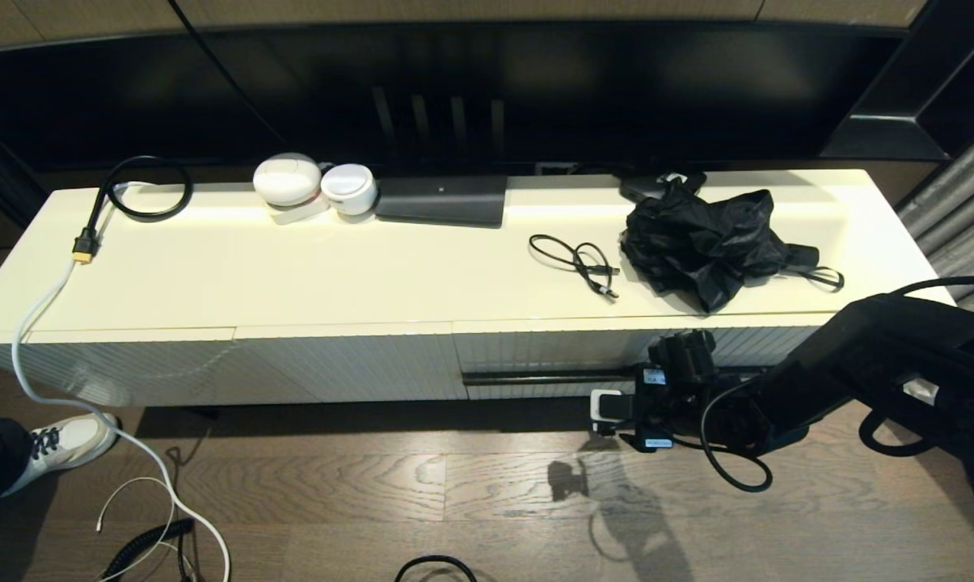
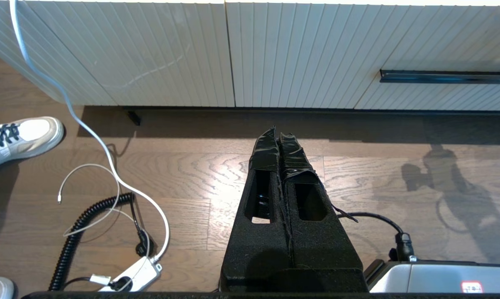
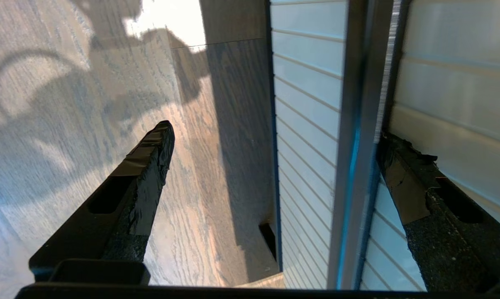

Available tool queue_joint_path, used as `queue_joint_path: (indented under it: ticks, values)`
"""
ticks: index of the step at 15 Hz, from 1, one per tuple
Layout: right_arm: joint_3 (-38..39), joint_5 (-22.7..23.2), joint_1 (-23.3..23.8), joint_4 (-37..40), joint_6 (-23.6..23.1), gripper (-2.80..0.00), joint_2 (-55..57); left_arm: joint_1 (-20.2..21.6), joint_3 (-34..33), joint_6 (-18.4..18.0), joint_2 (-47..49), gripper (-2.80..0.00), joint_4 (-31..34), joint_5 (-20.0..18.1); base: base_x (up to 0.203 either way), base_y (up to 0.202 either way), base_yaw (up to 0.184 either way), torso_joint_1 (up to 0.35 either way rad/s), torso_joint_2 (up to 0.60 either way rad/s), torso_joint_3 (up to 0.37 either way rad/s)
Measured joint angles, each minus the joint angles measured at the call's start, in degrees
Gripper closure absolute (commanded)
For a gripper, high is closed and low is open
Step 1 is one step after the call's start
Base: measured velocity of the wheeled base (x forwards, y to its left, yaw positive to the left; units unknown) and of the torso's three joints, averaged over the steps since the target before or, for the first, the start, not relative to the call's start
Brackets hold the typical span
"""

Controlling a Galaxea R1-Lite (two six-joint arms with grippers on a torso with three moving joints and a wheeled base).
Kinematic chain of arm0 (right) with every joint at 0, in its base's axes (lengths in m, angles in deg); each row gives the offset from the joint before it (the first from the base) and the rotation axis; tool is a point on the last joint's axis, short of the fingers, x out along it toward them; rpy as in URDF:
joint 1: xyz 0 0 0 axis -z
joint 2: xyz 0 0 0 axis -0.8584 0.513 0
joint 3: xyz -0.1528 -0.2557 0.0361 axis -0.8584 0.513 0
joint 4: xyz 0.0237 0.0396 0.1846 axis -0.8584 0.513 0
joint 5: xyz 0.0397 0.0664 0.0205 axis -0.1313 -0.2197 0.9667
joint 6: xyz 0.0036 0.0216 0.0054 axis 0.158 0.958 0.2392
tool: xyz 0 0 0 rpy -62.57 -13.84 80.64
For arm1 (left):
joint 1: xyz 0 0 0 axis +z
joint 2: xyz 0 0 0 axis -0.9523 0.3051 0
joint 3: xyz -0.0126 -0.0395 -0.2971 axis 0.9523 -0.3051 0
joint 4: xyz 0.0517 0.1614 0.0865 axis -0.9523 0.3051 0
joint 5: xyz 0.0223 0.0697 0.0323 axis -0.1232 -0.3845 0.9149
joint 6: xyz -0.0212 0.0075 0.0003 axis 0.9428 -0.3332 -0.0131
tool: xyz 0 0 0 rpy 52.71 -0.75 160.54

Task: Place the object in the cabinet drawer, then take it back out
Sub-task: Open the drawer

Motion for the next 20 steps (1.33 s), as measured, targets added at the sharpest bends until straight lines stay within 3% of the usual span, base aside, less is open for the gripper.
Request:
queue_joint_path:
  ticks: [20]
  values:
    - [7.22,-0.11,-0.69,-0.22,1.78,-2.80,-1.16,0.00,0.00,0.02,0.00,0.00,0.00,-0.02,0.000,0.000,0.000,0.000,0.00,0.000]
